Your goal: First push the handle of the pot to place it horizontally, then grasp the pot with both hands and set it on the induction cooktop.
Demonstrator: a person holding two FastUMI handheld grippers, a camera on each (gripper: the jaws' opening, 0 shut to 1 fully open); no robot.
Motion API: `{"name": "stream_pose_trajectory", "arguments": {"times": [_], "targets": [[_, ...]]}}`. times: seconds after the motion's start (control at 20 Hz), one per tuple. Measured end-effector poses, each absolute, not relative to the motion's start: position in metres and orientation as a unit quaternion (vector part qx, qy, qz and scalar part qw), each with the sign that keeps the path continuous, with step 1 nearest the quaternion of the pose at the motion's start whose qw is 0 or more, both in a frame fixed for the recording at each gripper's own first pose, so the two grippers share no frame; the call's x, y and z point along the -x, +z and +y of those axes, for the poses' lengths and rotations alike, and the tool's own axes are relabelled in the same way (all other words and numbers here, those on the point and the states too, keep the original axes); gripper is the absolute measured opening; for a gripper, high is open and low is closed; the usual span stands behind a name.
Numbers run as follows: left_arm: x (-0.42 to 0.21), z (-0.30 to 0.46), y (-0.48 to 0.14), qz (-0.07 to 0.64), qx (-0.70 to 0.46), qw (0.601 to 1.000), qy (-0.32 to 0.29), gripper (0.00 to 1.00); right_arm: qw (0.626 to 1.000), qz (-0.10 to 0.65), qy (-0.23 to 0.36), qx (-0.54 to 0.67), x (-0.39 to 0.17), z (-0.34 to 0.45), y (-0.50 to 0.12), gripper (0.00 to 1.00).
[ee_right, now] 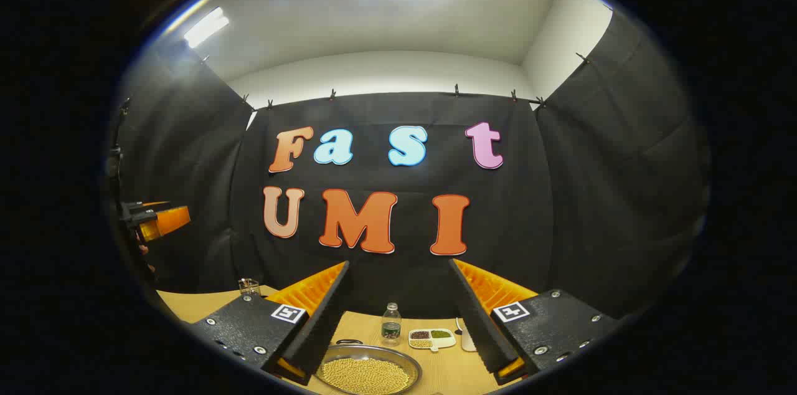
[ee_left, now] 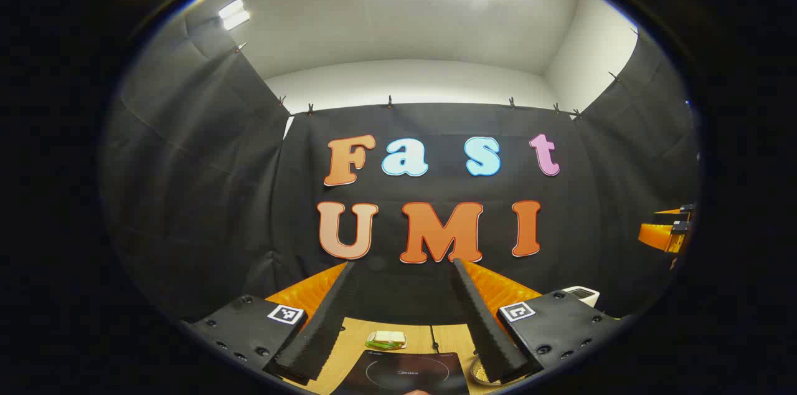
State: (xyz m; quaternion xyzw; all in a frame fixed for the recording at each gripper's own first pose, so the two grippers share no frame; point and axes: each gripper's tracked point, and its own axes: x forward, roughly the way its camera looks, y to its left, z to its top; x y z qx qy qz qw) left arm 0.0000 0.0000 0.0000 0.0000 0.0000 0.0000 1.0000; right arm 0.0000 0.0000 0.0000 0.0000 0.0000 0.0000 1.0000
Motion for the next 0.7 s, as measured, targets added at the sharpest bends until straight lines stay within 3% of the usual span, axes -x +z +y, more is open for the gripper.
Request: {"name": "stream_pose_trajectory", "arguments": {"times": [0.05,0.7], "targets": [[-0.001,0.002,0.001,-0.001,-0.004,1.000,0.003,0.95,1.000,-0.002,-0.001,0.002,0.000,0.000,0.003,0.94],[-0.002,-0.002,0.006,-0.001,-0.008,1.000,-0.009,0.98,1.000,-0.011,-0.010,-0.003,0.011,-0.009,0.020,0.94]]}}
